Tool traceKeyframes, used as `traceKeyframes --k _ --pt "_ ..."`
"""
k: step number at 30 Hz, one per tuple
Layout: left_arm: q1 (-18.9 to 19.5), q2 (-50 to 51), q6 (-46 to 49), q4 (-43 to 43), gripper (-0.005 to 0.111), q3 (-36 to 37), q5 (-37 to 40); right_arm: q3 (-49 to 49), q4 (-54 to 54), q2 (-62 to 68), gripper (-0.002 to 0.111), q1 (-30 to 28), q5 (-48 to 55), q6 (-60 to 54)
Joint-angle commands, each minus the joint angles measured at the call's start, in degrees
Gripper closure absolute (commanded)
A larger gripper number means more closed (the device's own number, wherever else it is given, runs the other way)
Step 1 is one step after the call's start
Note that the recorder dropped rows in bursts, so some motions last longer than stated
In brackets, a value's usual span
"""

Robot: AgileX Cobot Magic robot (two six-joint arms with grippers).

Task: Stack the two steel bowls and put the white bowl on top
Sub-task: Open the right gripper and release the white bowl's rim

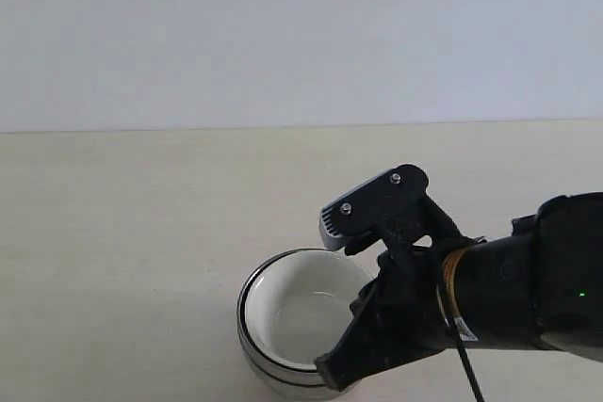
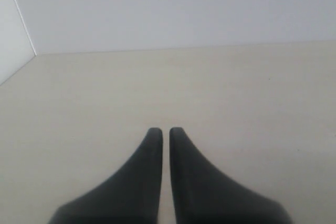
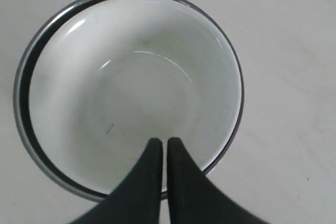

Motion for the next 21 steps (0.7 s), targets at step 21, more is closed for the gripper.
traceKeyframes --k 21 --pt "0.0 -0.2 -0.6 -0.2 0.103 0.2 0.0 1.4 -0.7 -2.0 0.108 -0.2 -2.8 0.2"
